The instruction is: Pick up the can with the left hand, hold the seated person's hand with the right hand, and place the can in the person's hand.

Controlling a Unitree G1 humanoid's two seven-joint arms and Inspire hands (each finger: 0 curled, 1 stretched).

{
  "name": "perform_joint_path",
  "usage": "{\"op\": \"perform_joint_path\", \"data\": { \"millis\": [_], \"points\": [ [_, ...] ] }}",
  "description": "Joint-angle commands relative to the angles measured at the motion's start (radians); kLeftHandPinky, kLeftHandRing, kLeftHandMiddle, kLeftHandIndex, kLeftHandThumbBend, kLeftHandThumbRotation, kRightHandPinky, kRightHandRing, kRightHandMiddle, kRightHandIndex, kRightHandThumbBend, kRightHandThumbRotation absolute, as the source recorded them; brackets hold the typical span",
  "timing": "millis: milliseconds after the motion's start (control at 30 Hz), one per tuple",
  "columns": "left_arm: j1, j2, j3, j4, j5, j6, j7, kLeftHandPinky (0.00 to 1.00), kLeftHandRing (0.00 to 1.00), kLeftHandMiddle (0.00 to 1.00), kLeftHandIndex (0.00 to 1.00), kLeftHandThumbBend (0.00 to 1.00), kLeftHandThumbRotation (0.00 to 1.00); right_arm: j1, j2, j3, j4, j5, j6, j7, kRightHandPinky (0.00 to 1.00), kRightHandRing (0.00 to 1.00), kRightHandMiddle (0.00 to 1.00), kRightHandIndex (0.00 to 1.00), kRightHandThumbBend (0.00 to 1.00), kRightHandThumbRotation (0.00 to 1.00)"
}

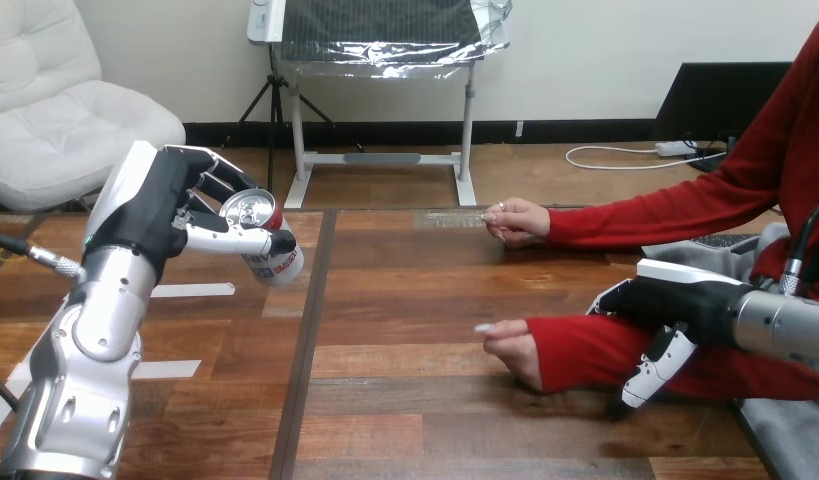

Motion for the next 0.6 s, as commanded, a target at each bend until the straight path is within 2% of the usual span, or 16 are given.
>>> {"op": "perform_joint_path", "data": {
  "millis": [0,233,567],
  "points": [
    [-0.074,0.024,0.024,-0.055,-0.011,-0.025,0.004,0.30,0.35,0.41,0.43,0.75,0.00,-0.063,0.017,0.003,-0.018,-0.007,-0.015,-0.056,0.61,0.62,0.65,0.66,1.00,0.09],
    [-0.072,0.022,0.023,-0.063,-0.013,-0.021,0.001,0.31,0.35,0.41,0.43,0.74,0.00,-0.052,0.016,0.018,-0.019,-0.025,-0.049,-0.123,0.54,0.56,0.60,0.61,1.00,0.07],
    [-0.067,0.023,0.022,-0.070,-0.021,-0.021,-0.001,0.31,0.35,0.41,0.43,0.73,0.00,-0.043,0.023,0.026,-0.009,-0.040,-0.077,-0.187,0.46,0.49,0.53,0.55,0.98,0.03]
  ]
}}
